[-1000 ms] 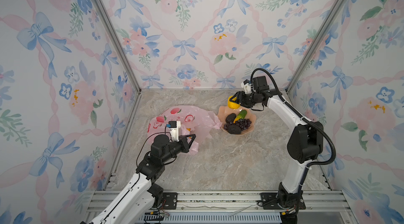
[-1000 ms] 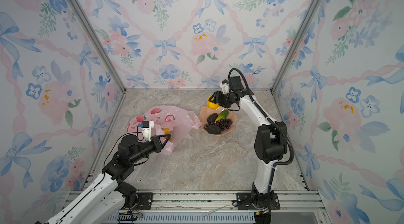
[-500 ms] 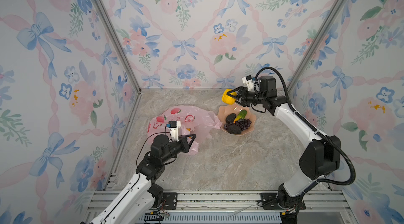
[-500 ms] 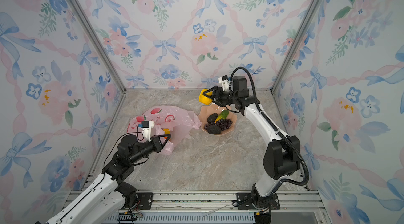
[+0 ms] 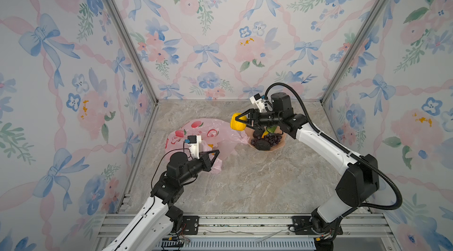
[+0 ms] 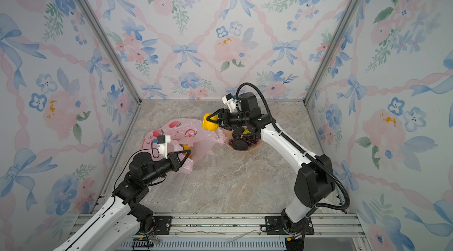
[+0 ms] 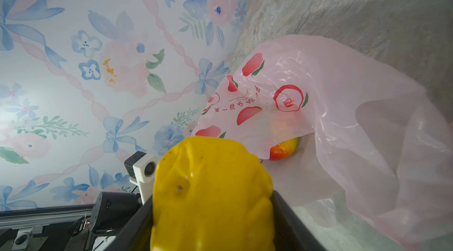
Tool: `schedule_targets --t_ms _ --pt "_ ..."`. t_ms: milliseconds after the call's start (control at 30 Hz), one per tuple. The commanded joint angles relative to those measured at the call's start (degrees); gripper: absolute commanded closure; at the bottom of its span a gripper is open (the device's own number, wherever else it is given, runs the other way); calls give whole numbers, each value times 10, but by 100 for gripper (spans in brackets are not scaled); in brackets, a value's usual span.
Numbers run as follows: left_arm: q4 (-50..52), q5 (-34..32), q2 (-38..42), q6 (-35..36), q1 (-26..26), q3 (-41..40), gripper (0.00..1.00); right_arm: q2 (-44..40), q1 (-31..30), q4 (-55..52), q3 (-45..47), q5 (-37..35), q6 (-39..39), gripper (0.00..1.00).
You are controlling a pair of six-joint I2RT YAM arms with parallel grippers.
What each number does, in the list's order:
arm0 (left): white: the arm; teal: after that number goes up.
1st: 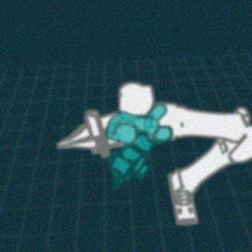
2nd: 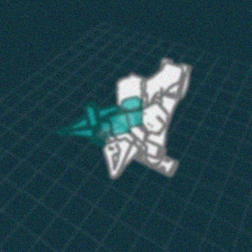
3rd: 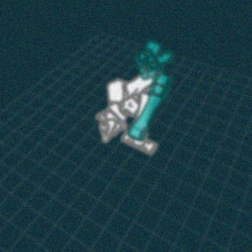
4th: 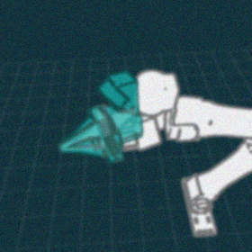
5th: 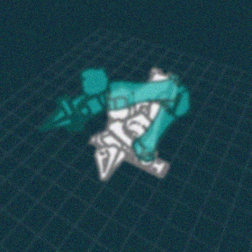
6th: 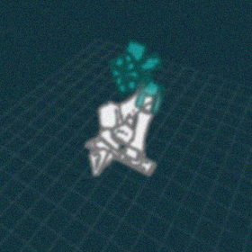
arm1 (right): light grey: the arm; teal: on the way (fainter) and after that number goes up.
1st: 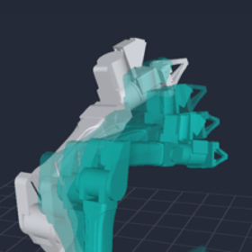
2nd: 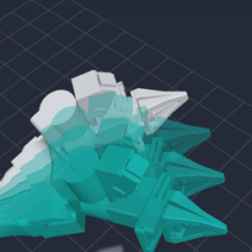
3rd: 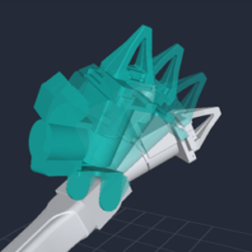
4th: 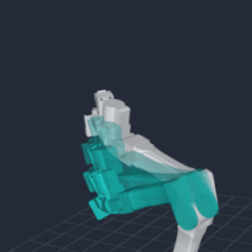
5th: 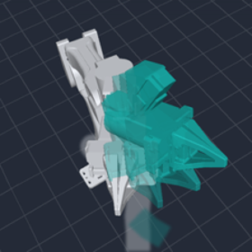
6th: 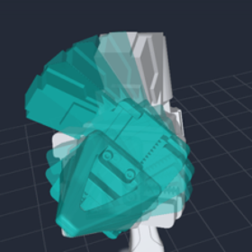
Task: Place the fruits into the plastic bag
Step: Place the fruit in the plastic bag.
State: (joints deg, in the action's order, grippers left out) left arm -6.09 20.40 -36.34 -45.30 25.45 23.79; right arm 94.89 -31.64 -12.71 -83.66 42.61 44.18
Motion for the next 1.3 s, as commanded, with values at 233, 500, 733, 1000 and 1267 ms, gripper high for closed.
schedule_targets --t_ms 233,500,733,1000,1267 --pt "-7 15 25 -4 -4 8 100 102 -74 -73 -45 -49 -63 36" --pt "-19 16 26 -6 -4 12 100 177 -122 -64 -69 -42 -56 36" --pt "-37 20 22 -7 -4 14 100 214 -155 -71 -90 -34 -56 37" --pt "-56 47 16 -8 -3 20 100 258 -169 -47 -121 -20 -19 37" --pt "-75 73 28 -20 1 12 100 305 -166 71 -142 -47 96 36"
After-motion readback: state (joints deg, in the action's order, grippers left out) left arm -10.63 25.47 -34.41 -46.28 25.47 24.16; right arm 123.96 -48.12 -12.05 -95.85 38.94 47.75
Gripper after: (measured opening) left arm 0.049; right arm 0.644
